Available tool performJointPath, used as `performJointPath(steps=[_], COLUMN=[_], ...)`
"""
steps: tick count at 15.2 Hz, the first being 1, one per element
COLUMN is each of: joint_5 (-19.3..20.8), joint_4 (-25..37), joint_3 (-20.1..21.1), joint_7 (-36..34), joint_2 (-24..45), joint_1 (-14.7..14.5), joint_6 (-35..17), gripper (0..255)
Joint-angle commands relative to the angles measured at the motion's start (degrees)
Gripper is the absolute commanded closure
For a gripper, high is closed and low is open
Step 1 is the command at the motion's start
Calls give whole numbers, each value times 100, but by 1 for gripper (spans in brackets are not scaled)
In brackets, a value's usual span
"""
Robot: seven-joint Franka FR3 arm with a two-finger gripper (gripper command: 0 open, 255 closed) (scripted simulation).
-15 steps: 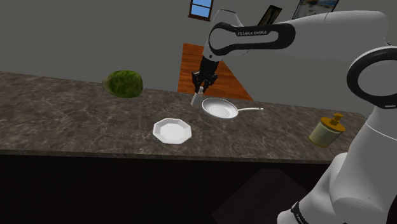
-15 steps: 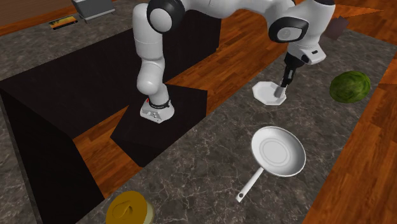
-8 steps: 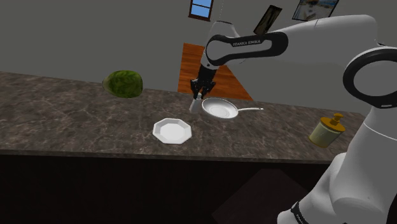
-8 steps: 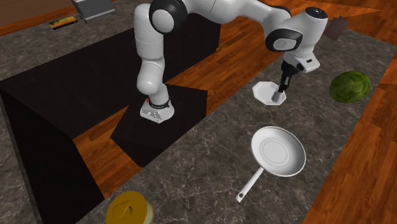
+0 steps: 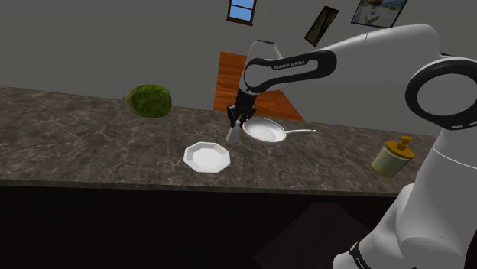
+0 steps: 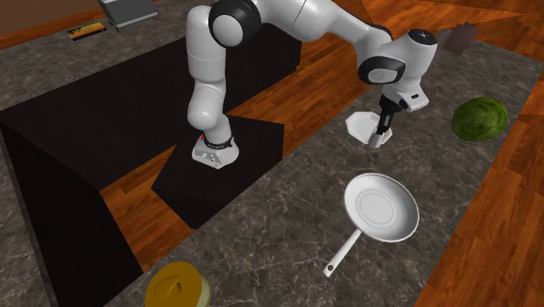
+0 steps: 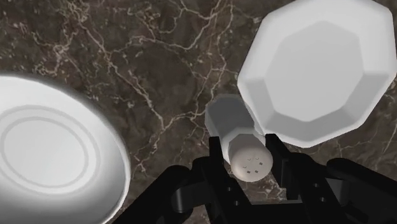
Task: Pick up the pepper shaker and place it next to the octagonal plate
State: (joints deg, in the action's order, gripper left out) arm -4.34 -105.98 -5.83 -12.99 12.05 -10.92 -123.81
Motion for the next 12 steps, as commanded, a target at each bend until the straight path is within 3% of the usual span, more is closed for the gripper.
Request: performJointPath(steps=[1, 7, 12], joint_5=[-13, -59, -59], joint_4=[-87, -322, -322], joint_3=[2, 15, 15], joint_7=[14, 57, 57], joint_2=[52, 249, 249], joint_1=[2, 8, 8], joint_6=[-142, -572, -572], gripper=[255, 255, 255])
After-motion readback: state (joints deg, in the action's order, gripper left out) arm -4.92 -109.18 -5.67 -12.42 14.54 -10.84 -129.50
